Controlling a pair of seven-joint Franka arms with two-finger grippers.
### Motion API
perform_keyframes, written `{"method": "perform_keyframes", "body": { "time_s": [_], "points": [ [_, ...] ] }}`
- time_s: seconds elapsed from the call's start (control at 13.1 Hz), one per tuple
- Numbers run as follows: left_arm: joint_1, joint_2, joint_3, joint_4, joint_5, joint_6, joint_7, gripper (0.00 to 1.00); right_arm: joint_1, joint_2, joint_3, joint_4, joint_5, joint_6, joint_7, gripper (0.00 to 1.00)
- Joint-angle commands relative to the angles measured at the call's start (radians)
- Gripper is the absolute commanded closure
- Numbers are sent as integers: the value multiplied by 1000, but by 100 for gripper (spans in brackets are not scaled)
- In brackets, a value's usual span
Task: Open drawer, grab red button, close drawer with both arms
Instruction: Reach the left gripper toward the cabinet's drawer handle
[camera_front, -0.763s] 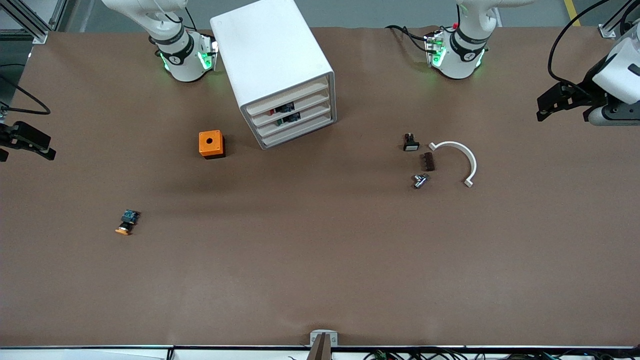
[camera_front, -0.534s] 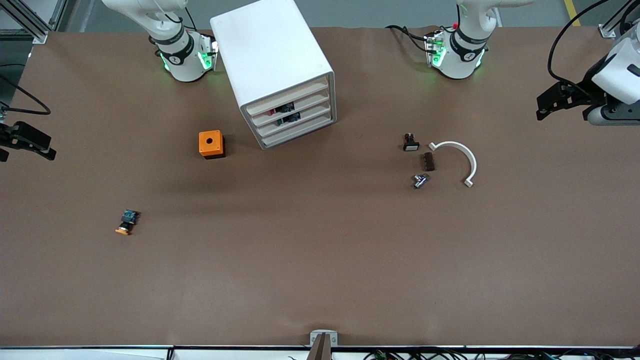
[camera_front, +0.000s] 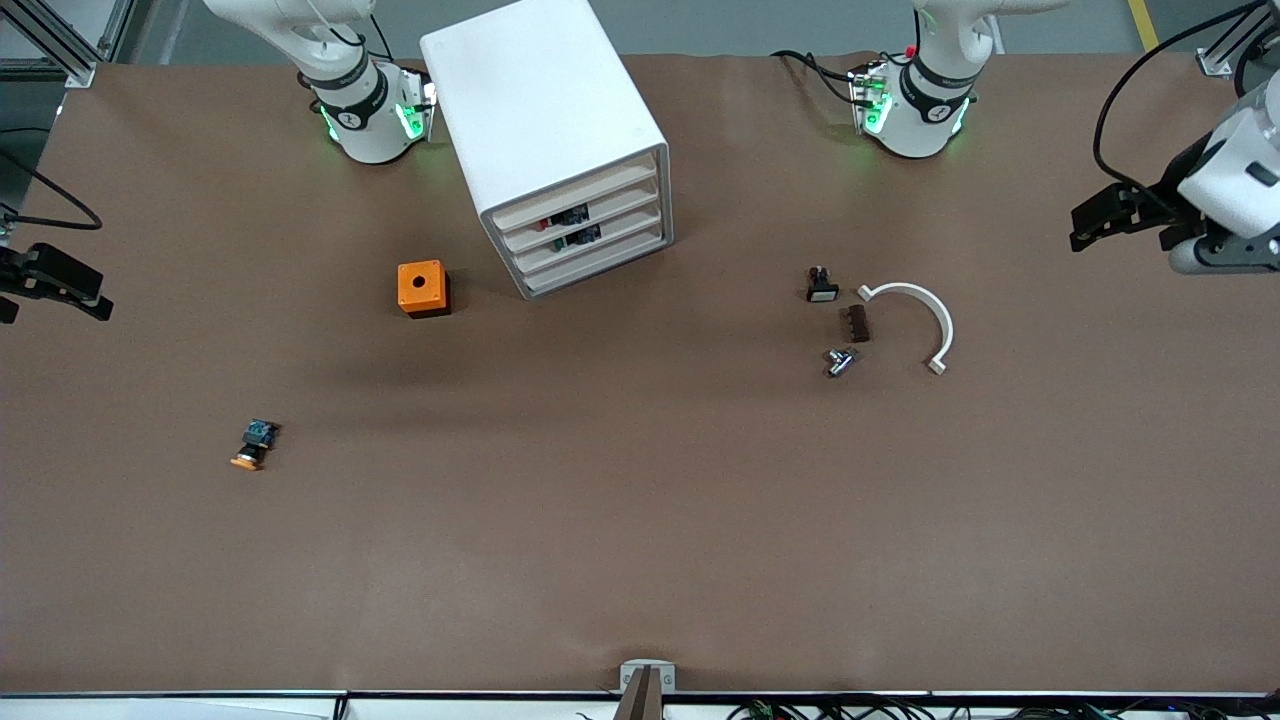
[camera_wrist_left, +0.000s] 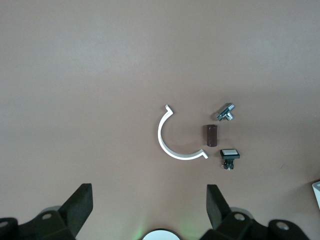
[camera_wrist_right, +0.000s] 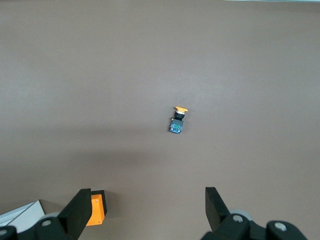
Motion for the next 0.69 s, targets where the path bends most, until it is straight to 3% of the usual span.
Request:
{"method": "perform_keyframes", "body": {
  "time_s": [0.0, 0.61],
  "points": [
    [1, 86, -2, 22, 3, -9, -11, 0, -2, -20, 3, -17, -7, 4, -9, 0],
    [-25, 211, -12, 23, 2, -8, -97, 0, -4, -18, 3, -17, -5, 7, -9, 0]
  ]
}}
